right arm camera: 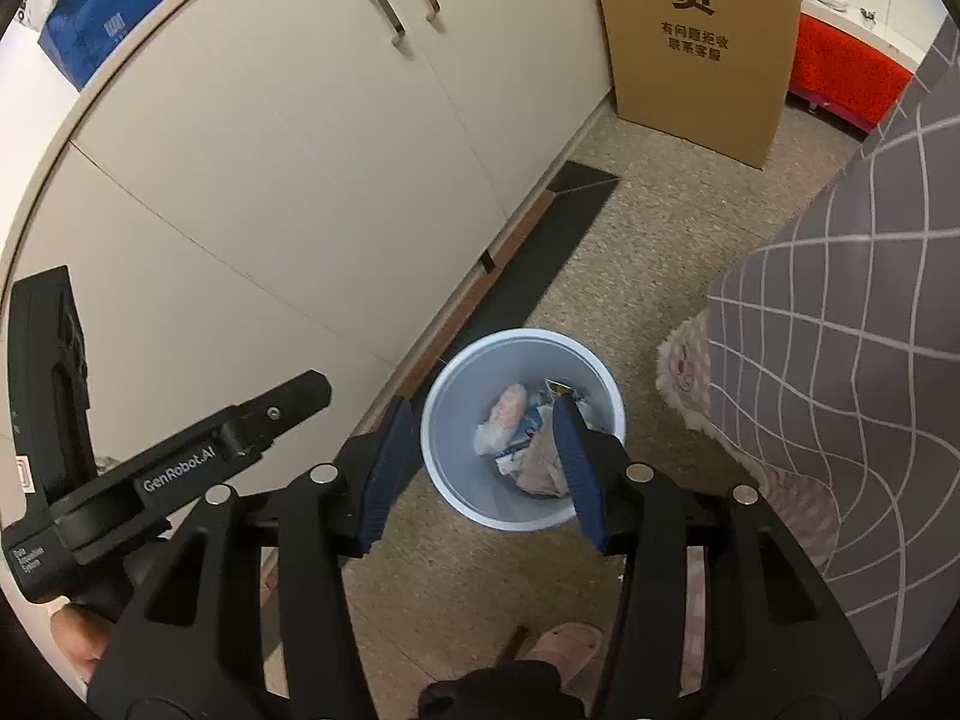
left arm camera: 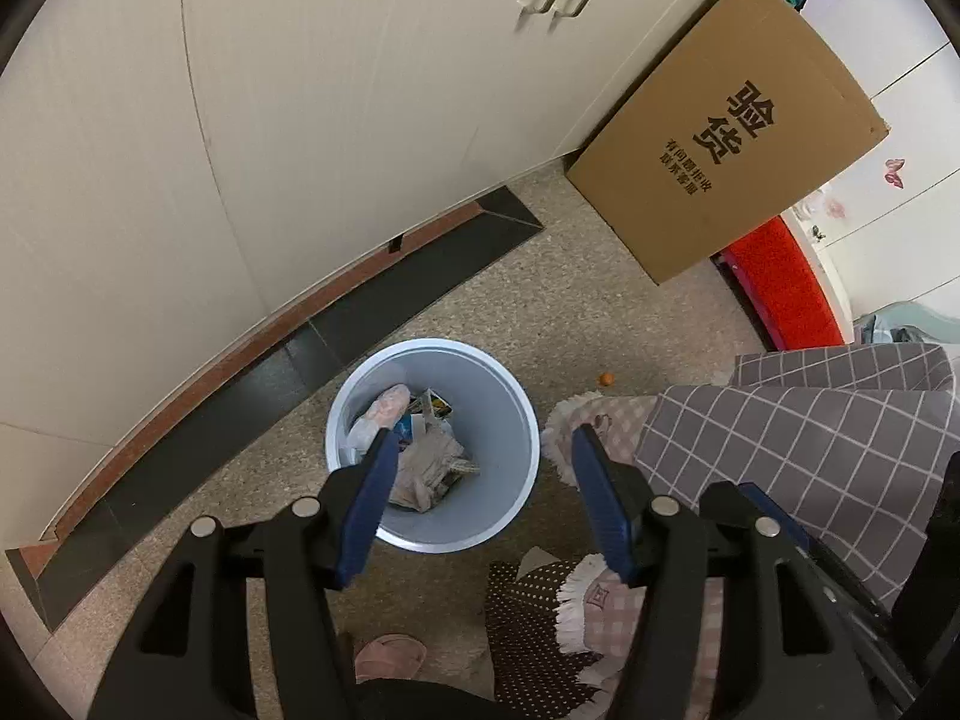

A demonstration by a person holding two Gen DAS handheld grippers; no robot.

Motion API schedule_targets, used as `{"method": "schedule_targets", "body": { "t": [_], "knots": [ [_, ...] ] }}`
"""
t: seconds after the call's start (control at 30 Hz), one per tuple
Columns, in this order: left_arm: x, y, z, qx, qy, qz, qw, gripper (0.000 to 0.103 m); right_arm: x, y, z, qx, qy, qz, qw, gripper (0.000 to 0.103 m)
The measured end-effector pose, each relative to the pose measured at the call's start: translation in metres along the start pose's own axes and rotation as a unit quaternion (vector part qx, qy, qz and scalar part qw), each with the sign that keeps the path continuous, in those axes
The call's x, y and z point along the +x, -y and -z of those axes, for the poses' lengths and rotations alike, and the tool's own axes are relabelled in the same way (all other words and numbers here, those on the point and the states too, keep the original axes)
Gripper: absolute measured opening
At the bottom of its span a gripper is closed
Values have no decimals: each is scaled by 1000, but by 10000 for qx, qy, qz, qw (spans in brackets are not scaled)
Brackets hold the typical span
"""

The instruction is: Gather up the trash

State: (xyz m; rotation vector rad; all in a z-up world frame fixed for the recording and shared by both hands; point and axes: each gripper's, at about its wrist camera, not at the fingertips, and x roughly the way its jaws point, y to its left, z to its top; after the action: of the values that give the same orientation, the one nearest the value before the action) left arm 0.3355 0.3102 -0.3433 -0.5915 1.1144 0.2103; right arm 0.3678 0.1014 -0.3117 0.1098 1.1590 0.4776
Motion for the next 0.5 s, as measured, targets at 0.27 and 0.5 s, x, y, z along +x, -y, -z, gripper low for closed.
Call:
{"method": "schedule_targets", "body": {
  "t": [0.27,0.5],
  "knots": [
    [-32,16,10,314,349,-274,9985,59,-22,-12,9,-315,173,115,9993,51],
    [-87,39,16,752,897,-387,9924,64,-81,-29,15,-670,638,69,9957,56]
  ]
}}
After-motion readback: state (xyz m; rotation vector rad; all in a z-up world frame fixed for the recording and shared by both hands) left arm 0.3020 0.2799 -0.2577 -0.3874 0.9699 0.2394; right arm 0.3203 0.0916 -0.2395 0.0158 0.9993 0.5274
